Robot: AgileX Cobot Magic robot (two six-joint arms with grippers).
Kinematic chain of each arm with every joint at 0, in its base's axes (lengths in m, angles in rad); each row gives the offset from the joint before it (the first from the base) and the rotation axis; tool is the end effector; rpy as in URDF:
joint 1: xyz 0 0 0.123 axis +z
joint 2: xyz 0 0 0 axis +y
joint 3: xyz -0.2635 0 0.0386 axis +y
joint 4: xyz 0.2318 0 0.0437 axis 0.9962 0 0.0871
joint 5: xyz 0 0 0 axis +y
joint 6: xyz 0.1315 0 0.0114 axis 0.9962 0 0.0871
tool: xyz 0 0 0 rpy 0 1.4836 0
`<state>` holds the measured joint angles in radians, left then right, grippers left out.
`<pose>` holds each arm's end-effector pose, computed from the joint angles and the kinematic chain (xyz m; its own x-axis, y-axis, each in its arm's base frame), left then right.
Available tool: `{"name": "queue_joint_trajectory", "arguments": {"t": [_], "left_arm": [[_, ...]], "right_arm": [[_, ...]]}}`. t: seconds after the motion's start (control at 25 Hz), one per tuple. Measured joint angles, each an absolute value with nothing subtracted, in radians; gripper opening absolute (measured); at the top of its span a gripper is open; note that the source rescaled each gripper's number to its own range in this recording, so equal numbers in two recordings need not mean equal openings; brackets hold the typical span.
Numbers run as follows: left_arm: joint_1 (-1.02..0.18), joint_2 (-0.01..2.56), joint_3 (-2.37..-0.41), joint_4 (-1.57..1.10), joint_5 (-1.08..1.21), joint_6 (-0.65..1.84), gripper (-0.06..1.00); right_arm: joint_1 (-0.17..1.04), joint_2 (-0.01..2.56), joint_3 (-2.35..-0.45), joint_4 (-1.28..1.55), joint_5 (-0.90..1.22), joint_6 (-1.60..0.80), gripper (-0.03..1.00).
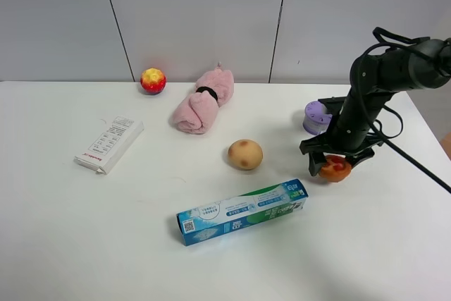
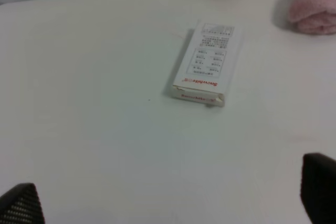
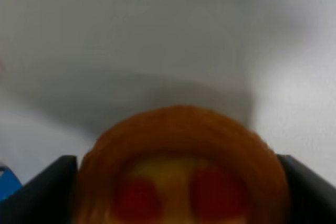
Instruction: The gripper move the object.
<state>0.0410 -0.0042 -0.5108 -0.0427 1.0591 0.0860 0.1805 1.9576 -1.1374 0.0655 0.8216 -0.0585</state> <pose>0.0351 -0.0035 0.2545 -0.4400 0.0470 -0.8968 0.0211 0.9989 0.0420 0.3209 0.0650 0.0809 -0.9810 -0.1931 -0.0179 -0.1937 0.9799 0.0477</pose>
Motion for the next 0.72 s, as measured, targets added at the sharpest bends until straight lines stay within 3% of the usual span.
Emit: {"name": "queue_joint_trajectory", "arguments": {"t": [0.16, 0.48, 0.72], "left_arm": [[0.041, -0.004, -0.511, -0.043, 1.059, 0.086, 1.0], [0.041, -0.004, -0.511, -0.043, 1.059, 0.086, 1.0], [0.041, -0.004, -0.511, -0.043, 1.059, 0.086, 1.0]], "right_arm": [[0.18, 1.958, -1.137, 0.065, 0.822, -0.058, 0.53], [0.18, 1.958, -1.137, 0.065, 0.854, -0.058, 0.54], [0.18, 1.946, -1.168, 0.061, 0.93, -0.058, 0.7]]}}
